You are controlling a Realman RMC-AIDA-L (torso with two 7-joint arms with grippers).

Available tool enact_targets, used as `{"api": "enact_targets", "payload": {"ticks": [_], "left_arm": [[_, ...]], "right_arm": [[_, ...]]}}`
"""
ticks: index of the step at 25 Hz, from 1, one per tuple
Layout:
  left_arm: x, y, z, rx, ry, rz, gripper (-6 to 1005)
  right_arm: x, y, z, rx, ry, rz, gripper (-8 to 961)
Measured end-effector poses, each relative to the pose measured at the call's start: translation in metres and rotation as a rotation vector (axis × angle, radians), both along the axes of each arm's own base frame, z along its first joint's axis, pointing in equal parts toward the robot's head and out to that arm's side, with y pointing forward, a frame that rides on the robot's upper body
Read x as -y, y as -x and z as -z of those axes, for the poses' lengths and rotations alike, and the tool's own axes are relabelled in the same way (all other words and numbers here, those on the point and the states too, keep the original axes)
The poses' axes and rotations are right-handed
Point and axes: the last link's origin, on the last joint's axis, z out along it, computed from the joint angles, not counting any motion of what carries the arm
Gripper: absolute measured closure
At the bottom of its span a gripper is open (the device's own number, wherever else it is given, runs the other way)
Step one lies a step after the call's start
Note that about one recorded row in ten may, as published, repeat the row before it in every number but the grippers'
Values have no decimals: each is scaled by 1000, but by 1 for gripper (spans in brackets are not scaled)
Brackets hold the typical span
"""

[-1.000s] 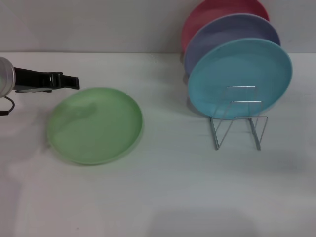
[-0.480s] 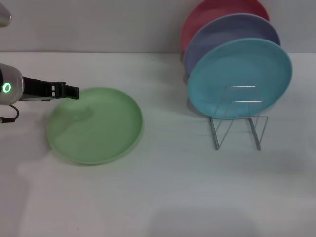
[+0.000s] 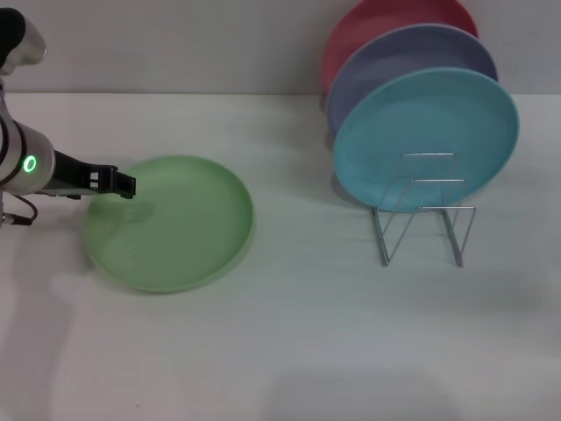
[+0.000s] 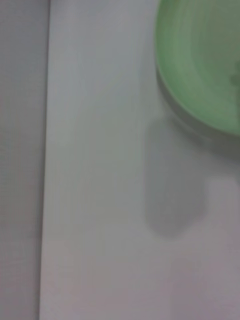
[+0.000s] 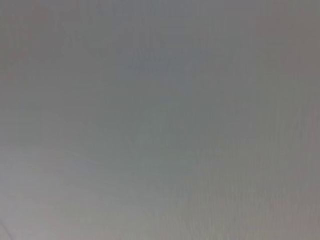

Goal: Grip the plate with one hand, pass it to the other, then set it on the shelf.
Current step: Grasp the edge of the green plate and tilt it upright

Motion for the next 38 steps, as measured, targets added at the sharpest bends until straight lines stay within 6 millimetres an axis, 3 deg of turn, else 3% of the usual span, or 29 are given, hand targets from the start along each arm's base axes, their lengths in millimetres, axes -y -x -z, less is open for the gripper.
{"api": "enact_targets", "payload": {"ticks": [38], "left_arm": [[-8,31,5,-64,85,-88,335]], "right_arm": [[1,-1,-4,7,-10,-4,450]]}}
